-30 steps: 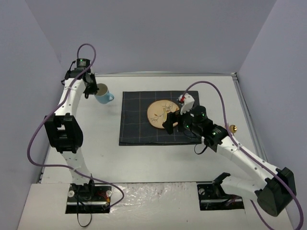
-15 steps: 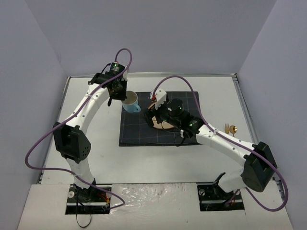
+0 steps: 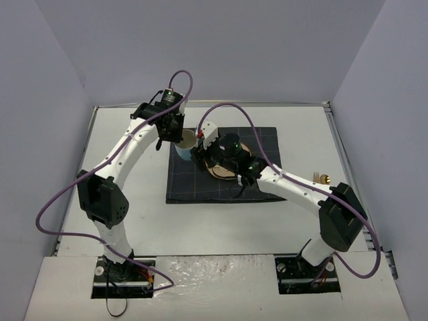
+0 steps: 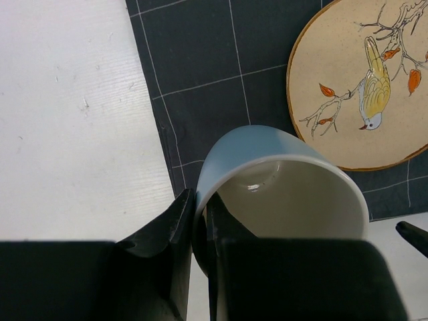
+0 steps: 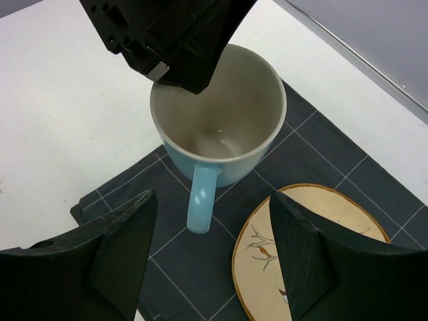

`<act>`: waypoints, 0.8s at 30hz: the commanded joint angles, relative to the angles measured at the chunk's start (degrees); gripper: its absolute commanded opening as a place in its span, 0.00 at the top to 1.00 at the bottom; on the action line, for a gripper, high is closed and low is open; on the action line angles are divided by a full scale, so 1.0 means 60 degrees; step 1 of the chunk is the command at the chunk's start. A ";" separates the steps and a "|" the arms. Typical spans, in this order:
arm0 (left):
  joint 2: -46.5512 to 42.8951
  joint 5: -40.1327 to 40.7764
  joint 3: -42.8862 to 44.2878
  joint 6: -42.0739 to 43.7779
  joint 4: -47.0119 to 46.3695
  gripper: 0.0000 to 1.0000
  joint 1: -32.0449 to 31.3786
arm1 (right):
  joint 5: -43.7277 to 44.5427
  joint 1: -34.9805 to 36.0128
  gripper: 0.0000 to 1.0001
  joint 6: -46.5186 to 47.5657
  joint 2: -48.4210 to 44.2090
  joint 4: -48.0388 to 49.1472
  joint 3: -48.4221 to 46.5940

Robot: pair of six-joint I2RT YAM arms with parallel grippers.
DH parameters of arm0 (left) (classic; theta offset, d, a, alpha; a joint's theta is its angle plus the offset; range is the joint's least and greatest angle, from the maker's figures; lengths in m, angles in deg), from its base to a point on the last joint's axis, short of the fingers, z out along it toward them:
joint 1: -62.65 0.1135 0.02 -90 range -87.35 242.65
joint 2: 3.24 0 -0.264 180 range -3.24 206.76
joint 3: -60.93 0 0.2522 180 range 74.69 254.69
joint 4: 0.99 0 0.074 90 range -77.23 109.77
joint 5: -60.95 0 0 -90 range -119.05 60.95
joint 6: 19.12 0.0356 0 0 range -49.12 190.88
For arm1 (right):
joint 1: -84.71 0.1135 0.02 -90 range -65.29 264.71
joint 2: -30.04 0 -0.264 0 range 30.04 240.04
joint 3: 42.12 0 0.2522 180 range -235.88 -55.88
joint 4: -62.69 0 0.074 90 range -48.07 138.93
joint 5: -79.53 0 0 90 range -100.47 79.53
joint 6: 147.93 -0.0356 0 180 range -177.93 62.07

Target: Set the dinner table for one person

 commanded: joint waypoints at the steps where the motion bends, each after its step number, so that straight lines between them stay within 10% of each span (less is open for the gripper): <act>1: -0.0976 0.0105 0.0562 -0.0370 -0.0584 1.00 -0.0071 | -0.0032 0.0070 0.44 0.0010 0.0128 0.0893 -0.0678; 24: -0.1294 -0.0027 0.0023 -0.0579 -0.0894 1.00 -0.0154 | 0.0198 0.0105 0.68 -0.0193 0.0516 0.1374 -0.0498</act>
